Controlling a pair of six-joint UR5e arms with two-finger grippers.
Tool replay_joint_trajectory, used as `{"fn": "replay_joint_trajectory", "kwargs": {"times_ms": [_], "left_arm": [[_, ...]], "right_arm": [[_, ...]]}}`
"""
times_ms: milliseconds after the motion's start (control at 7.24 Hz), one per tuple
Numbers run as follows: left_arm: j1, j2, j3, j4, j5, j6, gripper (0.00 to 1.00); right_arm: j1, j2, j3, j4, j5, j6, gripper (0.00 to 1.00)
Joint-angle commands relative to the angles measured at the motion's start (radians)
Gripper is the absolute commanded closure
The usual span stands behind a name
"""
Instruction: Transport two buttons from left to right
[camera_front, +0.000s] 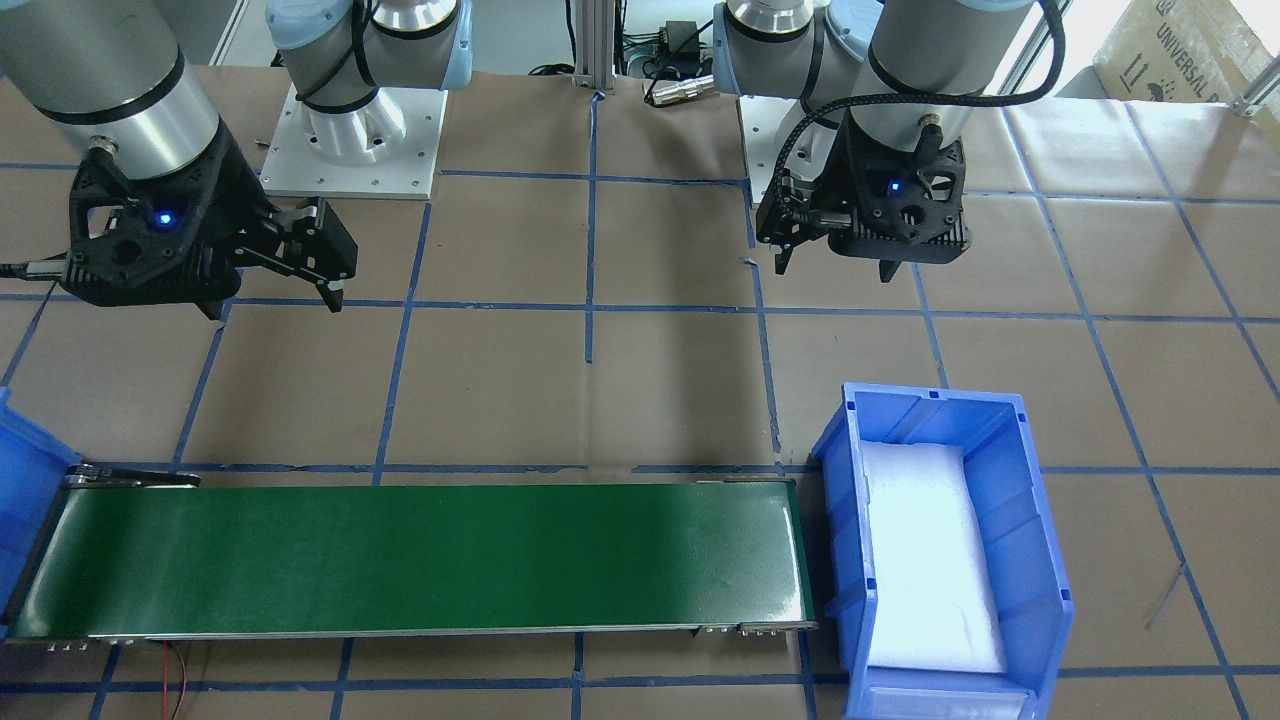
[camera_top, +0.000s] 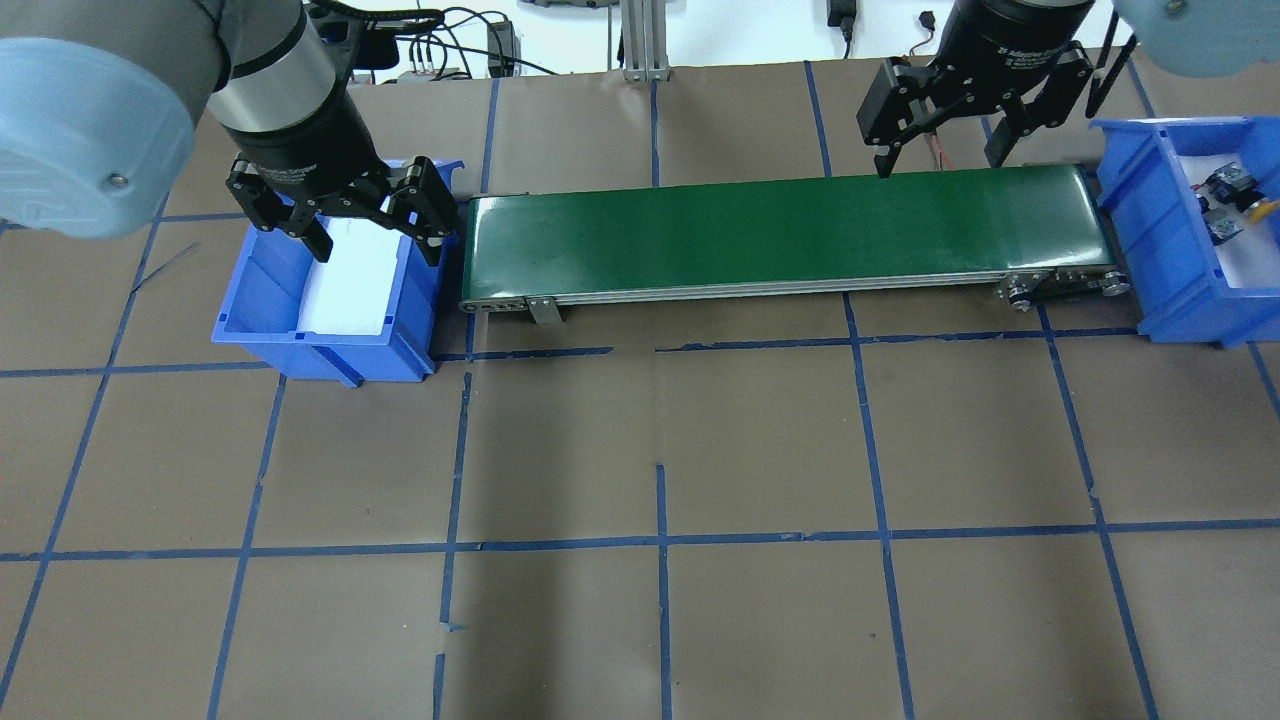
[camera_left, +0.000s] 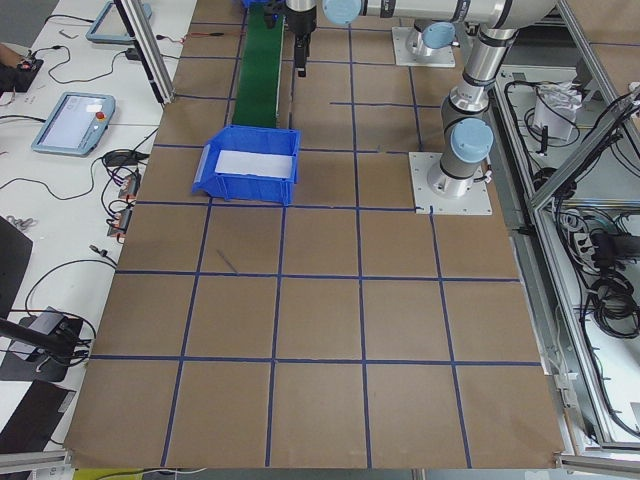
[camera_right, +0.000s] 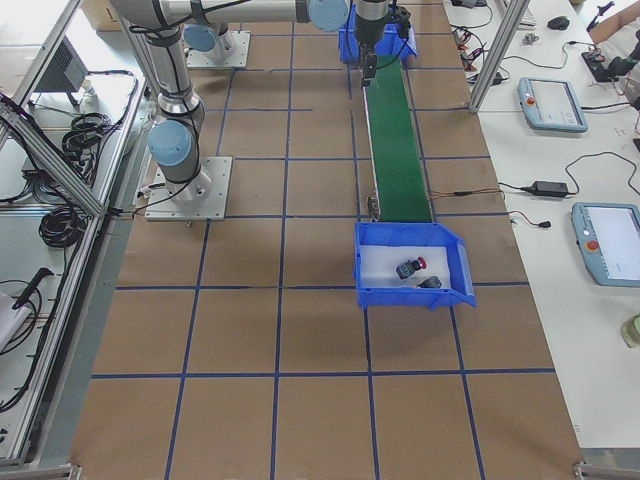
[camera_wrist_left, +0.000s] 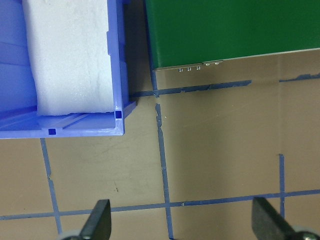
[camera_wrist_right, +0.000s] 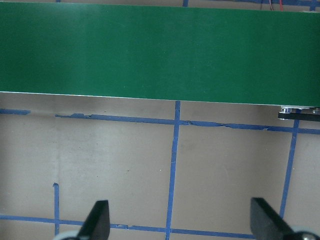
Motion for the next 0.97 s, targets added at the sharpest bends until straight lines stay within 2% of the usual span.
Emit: {"fn": "replay_joint_trajectory", "kwargs": {"times_ms": [0, 138, 828], "left_arm": [[-0.001, 0.000, 0.000, 0.000, 0.000, 0.000, 0.00], [0.001, 0.000, 0.000, 0.000, 0.000, 0.002, 0.00], [-0.002, 0.000, 0.000, -0.015, 0.002, 0.006, 0.00]], "right_arm": [[0.011, 0.024, -0.032, -0.002, -0.016, 0.010, 0.00], [0.011, 0.047, -0.058, 0.000, -0.017, 0.022, 0.00], [0.011, 0.060, -0.063, -0.011, -0.022, 0.025, 0.00]]}}
